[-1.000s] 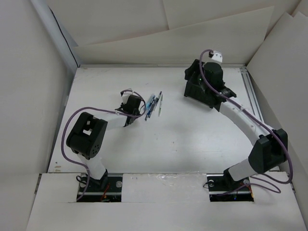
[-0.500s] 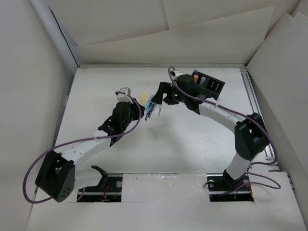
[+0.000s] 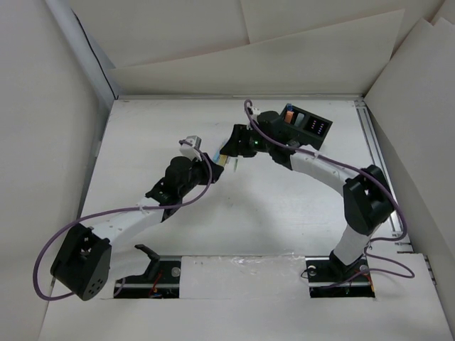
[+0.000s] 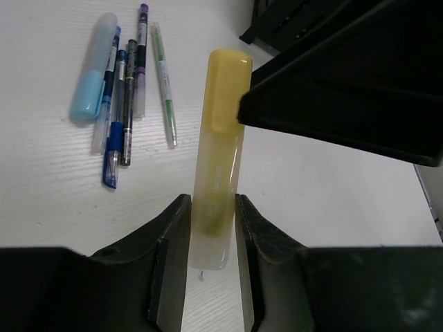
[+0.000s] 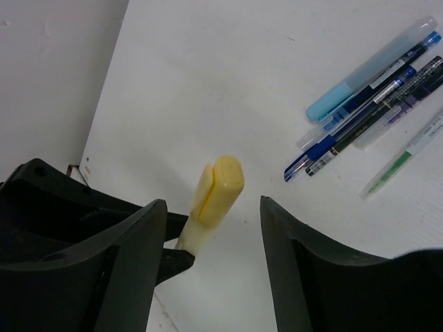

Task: Sort the stationery into containers
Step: Pick up the pen from the center of the board.

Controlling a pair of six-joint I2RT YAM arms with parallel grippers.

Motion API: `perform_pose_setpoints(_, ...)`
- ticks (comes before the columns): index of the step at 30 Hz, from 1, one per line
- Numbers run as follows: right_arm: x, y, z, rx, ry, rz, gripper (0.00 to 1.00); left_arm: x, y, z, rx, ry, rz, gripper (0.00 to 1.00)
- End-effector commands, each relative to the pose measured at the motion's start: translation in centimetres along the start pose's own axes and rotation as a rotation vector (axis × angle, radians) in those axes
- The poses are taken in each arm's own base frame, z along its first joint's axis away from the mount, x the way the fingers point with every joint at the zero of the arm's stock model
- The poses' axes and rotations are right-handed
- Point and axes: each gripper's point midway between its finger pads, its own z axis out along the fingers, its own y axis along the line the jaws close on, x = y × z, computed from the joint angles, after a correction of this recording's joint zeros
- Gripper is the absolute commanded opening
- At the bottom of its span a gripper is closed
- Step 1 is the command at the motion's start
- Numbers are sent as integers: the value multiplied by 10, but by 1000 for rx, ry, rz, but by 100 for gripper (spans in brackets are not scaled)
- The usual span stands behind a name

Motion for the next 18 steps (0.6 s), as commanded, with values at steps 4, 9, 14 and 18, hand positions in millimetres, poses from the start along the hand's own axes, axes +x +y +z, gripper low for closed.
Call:
perform_pose_setpoints(4, -11, 11, 14, -69, -21, -4, 49, -15, -29, -3, 127, -49, 31, 2)
perform_pose_setpoints(9, -12, 11, 16, -69, -21, -4, 22, -13, -30, -2, 136, -44, 41, 2)
perform_pose_setpoints(14, -22, 11, 9, -59, -58, 1, 7, -12, -31, 2, 142, -36, 41, 35)
perform_pose_setpoints(18, -43, 3, -2, -30, -118, 3, 5, -15, -31, 2, 139, -49, 41, 50)
